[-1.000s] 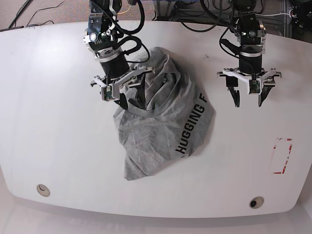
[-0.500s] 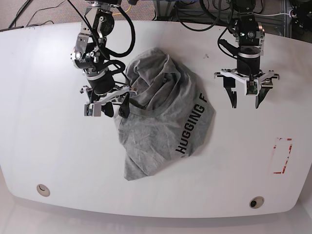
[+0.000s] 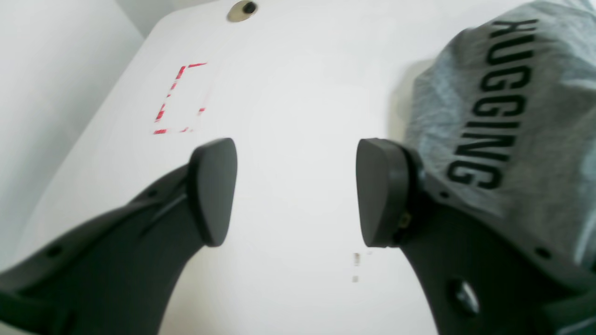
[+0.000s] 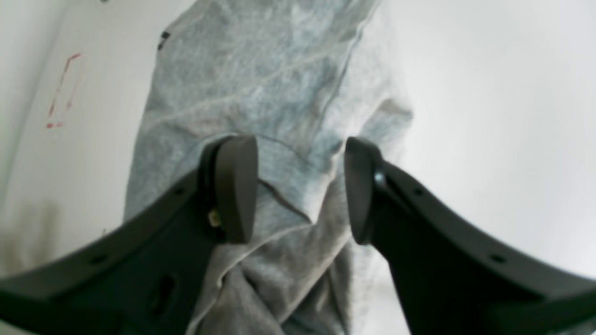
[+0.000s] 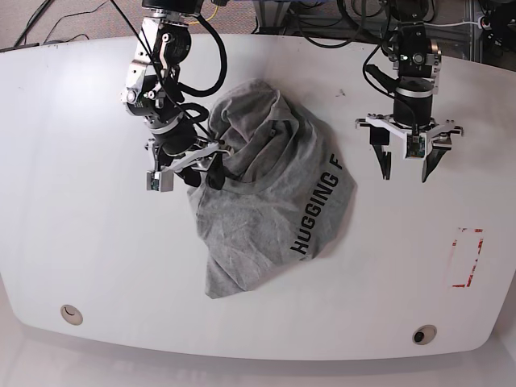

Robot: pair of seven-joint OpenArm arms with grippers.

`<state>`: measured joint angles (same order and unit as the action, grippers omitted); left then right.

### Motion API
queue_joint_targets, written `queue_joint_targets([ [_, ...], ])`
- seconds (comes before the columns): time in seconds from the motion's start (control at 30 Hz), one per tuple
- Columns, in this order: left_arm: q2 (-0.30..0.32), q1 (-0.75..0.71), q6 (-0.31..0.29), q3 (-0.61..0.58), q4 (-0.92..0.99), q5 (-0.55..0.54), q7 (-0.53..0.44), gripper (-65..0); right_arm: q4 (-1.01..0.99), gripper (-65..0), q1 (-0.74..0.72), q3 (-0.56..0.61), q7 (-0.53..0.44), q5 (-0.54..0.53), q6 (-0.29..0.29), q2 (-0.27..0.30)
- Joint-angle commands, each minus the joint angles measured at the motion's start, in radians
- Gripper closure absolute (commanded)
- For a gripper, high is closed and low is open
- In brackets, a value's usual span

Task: Layout the t-shirt on the table in an organized manner, then fold the t-shirt properly
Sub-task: 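Grasp a fold of the grey t-shirt with the right gripper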

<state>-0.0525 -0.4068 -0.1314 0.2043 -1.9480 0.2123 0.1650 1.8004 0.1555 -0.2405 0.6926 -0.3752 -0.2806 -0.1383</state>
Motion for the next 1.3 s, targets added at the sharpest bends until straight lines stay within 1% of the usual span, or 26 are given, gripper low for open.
queue_joint_targets([
  [0.0,0.004,0.003,0.009,0.002,-0.02,-0.001,-0.026,-37.9,0.011,-29.2,-0.023,0.005,-0.018,-0.029,-0.009,-0.001],
  [0.33,0.004,0.004,0.009,0.001,-0.018,-0.001,-0.025,-38.1,-0.09,-29.2,-0.08,0.005,-0.018,-0.029,-0.009,-0.001],
  [0.57,0.004,0.006,0.009,-0.01,-0.015,-0.001,-0.025,-38.1,-0.078,-29.0,-0.098,0.007,-0.017,-0.029,-0.009,-0.002],
  [0.73,0.018,0.006,0.009,-0.013,-0.015,-0.001,-0.025,-38.1,-0.035,-29.0,-0.098,0.056,0.012,-0.029,-0.009,-0.002],
  [0.87,0.03,0.006,0.009,-0.013,-0.014,-0.001,-0.025,-38.1,-0.023,-29.0,-0.098,0.068,0.023,-0.029,-0.009,-0.002],
  [1.03,0.032,0.006,0.009,-0.024,-0.014,-0.001,-0.025,-38.1,-0.024,-29.0,-0.098,0.068,0.022,-0.029,0.019,-0.002],
  [1.27,0.041,0.006,0.009,-0.027,-0.014,-0.001,-0.025,-38.1,-0.055,-29.0,-0.101,0.068,0.02,-0.029,0.025,-0.002],
])
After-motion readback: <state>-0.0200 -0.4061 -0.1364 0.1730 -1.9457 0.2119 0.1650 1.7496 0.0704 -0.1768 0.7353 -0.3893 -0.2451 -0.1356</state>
